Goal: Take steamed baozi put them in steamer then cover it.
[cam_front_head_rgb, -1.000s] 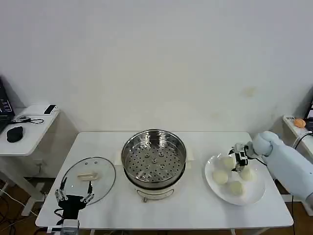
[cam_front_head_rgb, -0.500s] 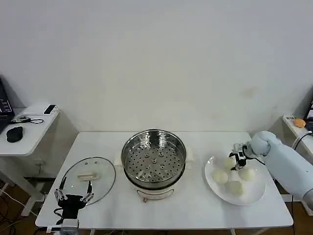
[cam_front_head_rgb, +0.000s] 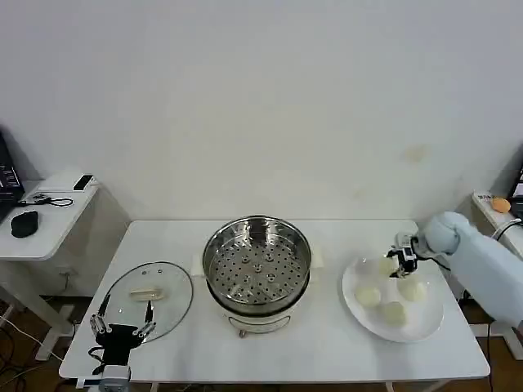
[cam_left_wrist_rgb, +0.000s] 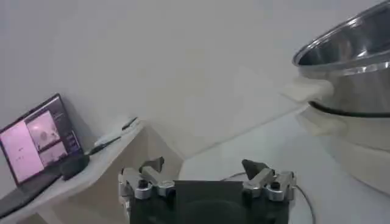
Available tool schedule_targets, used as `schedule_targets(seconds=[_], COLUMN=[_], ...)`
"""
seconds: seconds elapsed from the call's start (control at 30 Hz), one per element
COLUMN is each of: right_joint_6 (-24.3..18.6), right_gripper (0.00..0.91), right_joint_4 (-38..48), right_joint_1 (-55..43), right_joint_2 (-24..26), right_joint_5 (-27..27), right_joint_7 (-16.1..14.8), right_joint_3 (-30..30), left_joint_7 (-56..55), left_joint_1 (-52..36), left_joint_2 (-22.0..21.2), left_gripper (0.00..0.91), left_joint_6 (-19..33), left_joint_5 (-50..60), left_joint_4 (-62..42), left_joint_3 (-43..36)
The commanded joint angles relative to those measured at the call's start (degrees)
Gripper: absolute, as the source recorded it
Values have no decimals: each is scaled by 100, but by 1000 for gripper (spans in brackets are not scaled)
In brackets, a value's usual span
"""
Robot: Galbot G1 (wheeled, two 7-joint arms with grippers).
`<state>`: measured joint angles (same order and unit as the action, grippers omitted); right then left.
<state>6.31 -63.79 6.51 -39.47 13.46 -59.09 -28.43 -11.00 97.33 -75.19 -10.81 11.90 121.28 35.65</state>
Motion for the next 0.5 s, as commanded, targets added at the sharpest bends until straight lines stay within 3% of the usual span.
schedule_targets(seconds=[0.03, 0.3, 0.5], right_joint_6=[169, 247, 235], right_gripper=[635, 645, 645], right_joint_4=[-732, -771, -779], right_joint_1=[-1362, -3083, -3753], right_joint_2=[275, -496, -1245], right_joint_5=[-772, -1554, -1972], right_joint_7=[1, 60, 125], right_joint_3=[-850, -2308, -2909], left_joint_7=[3, 20, 35], left_joint_1=[1, -16, -33], left_joint_2=[0, 34, 51], left_gripper=[907, 907, 907], left_joint_6=[2, -8, -7], left_joint_5=[-2, -24, -69], left_joint_4=[-1, 66, 74], left_joint_3=[2, 13, 92])
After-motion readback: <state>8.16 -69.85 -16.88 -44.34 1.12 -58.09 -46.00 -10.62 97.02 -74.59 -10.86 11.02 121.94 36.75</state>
